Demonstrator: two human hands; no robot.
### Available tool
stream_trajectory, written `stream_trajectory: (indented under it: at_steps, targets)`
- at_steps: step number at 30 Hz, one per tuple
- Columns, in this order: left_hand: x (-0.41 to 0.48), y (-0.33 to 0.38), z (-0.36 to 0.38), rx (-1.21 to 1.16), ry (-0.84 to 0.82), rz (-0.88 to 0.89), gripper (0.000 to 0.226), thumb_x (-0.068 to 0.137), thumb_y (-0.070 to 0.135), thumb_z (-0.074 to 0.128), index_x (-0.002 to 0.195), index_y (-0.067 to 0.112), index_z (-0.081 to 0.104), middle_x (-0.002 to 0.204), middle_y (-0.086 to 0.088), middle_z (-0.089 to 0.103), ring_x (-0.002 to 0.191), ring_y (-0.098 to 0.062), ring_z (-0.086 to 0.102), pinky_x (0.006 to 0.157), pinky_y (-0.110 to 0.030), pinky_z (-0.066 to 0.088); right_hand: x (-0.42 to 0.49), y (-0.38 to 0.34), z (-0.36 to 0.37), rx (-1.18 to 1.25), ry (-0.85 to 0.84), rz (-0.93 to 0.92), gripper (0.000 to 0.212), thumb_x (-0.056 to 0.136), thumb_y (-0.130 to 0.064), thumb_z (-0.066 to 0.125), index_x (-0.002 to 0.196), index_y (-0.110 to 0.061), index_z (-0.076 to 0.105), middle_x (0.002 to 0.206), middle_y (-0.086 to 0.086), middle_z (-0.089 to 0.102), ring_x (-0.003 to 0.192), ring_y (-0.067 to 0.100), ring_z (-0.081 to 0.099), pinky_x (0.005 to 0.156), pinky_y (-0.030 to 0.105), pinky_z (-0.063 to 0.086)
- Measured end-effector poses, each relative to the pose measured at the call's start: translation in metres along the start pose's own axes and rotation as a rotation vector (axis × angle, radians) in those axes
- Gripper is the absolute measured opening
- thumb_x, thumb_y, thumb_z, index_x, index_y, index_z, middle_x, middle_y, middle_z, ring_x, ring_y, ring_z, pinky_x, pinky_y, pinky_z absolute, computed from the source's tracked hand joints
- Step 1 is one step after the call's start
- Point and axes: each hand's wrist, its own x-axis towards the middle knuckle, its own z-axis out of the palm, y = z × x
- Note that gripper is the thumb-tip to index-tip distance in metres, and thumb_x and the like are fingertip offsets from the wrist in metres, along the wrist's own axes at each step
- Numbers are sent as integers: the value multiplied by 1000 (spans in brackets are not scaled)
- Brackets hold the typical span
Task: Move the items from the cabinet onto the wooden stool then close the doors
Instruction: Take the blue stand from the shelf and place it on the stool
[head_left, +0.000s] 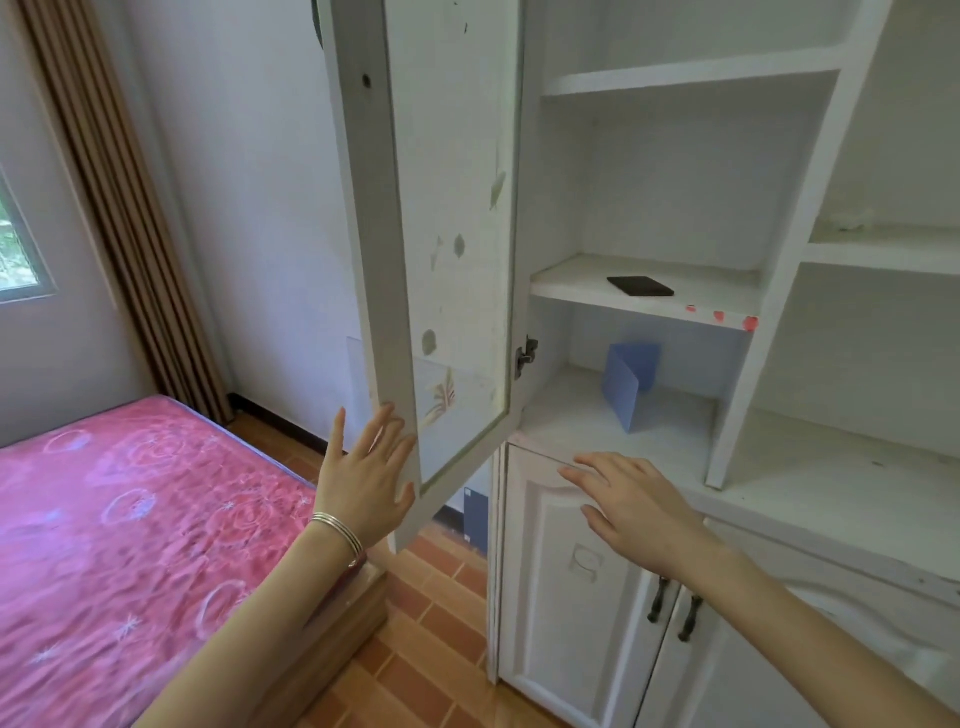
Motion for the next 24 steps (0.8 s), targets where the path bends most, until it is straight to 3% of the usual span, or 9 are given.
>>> stream_trajectory:
  at_steps: [2, 5, 14, 16, 19, 24]
  targets:
    - [3, 8, -4, -13, 30, -8, 56, 65, 35, 74, 114, 10, 65, 117, -14, 62, 126, -33, 39, 106, -62, 18, 3, 5, 2, 9, -23, 4, 45, 78, -24, 66, 122, -20, 57, 119, 3, 60, 107, 21, 58, 85, 35, 47]
    - [14, 27, -8, -60, 62, 0, 56, 63, 31, 76, 114, 12, 63, 116, -15, 61, 123, -37, 45, 106, -61, 18, 5, 19, 8, 38, -31, 29, 44, 83, -23, 60, 126, -19, 54, 125, 4, 57, 112, 22, 55, 91, 37, 44]
    - [77, 107, 46, -163, -8, 108, 56, 65, 32, 74, 117, 17, 61, 118, -9, 62, 126, -35, 44, 105, -58, 18, -4, 104, 31, -1, -42, 62, 44, 76, -33, 39, 111, -21, 62, 108, 0, 65, 94, 17, 63, 72, 30, 52]
    - [95, 127, 61, -223, -3, 106, 54, 64, 32, 76, 114, 17, 63, 115, -8, 63, 120, -34, 51, 104, -56, 24, -5, 133, 37, -23, -51, 72, 41, 75, -33, 46, 110, -21, 64, 106, 0, 66, 92, 17, 65, 70, 31, 53]
    - [121, 158, 75, -366, 30, 112, 49, 64, 26, 77, 111, 18, 63, 105, -3, 64, 100, -26, 61, 94, -43, 45, 0, 172, 50, -36, -79, 61, 44, 64, -28, 61, 107, -20, 66, 105, 1, 67, 90, 19, 66, 68, 32, 53]
    - [150, 190, 103, -419, -6, 92, 44, 70, 26, 71, 112, 17, 62, 105, -3, 64, 96, -24, 60, 87, -40, 49, 31, 218, 73, 11, -168, 45, 50, 62, -17, 77, 111, -18, 64, 111, 6, 65, 94, 25, 65, 70, 35, 52]
